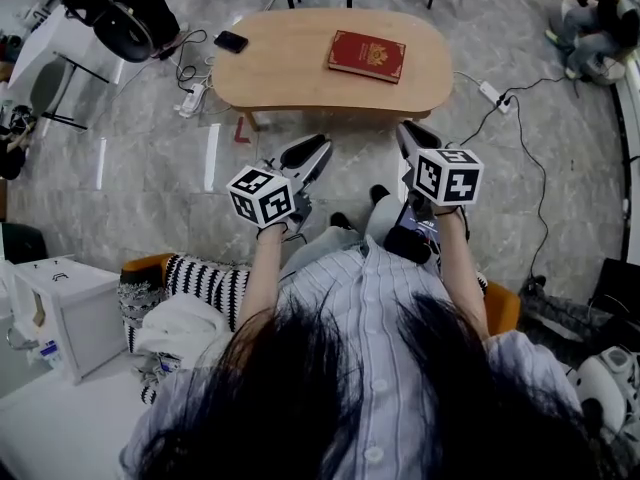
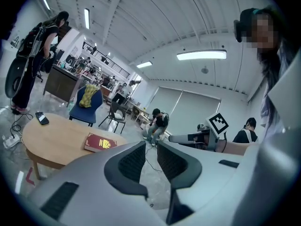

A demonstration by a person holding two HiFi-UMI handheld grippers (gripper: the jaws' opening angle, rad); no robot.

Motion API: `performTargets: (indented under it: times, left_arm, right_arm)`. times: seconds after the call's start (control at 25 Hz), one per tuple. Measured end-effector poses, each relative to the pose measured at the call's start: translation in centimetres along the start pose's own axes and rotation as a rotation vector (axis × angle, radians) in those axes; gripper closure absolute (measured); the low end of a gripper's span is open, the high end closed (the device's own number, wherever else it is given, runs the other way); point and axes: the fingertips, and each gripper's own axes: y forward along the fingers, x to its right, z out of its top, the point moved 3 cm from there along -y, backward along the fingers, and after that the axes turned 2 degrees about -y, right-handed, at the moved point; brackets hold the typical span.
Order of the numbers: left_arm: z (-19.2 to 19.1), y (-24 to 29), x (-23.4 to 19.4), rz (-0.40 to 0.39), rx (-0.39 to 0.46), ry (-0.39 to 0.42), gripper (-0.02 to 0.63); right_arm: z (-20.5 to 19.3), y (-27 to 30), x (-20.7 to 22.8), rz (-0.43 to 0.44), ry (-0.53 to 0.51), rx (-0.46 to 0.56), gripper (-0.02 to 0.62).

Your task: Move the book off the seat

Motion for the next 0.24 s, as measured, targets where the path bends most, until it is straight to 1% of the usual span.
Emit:
performTargets:
  times: [0.24]
  left_arm:
    - [-0.21, 0.59, -0.72, 0.0, -0.01, -0.006, 0.518]
  right_arm:
    - [0.37, 0.18, 1.02, -0.007, 0.037, 0.015, 0.548]
